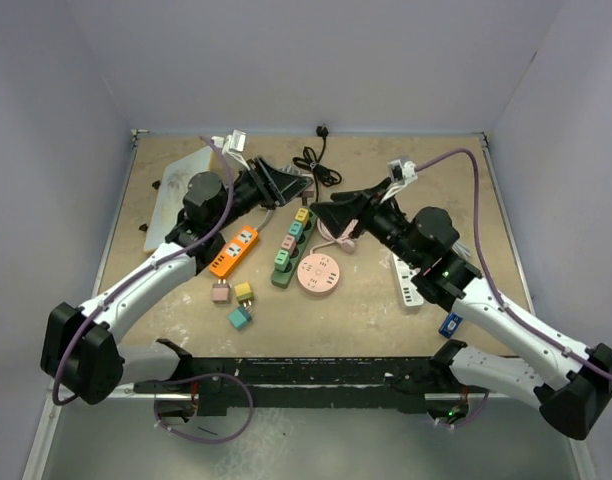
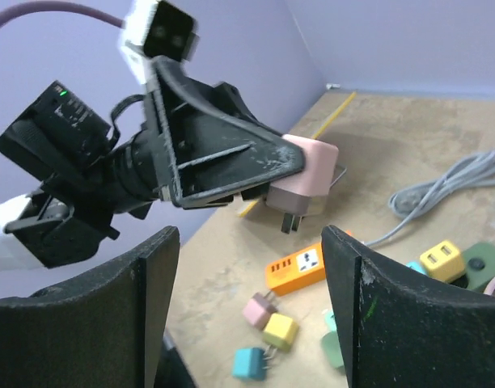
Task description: Insert the plug
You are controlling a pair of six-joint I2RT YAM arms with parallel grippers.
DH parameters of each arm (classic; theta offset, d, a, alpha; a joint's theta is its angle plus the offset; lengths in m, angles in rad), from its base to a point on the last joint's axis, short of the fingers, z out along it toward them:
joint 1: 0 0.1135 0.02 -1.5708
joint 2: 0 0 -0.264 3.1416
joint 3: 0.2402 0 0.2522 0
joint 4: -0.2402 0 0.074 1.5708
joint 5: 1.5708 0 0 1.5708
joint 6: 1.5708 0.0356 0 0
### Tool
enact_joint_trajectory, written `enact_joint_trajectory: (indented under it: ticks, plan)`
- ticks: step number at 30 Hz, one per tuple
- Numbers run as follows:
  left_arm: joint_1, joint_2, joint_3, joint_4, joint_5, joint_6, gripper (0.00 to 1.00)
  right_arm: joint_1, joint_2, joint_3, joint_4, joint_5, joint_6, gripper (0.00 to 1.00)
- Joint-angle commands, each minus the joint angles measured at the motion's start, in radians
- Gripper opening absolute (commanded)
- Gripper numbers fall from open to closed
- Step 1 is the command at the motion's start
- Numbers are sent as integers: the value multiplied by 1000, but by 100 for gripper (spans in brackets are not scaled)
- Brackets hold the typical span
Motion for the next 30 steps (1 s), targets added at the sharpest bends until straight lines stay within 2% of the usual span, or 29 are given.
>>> enact_joint_trajectory:
  ticks: [1,3,6,8,13,18,24,30]
  plan:
    - [-6,-80,73,31,124,539,24,1,-22,106,-249,65,216,72]
    - [-6,-87,76,50,126,711,24,-1,-34,160,-384,96,316,72]
    - [-6,-71,95,27,296,1015,22,-1,-50,211,-480,81,381,70]
    - [-7,-67,96,8,366,1166,21,-1,-47,256,-549,85,389,69]
    - [-7,-46,179,-236,499,1579,23,-1,-45,298,-609,131,379,68]
    - [-6,-15,239,-334,598,1704,24,-1,20,327,-584,118,338,67]
    - [-7,9,291,-544,607,1883,24,-1,125,375,-497,26,277,66]
    - [-6,21,313,-663,627,1967,24,-1,169,362,-462,70,286,62]
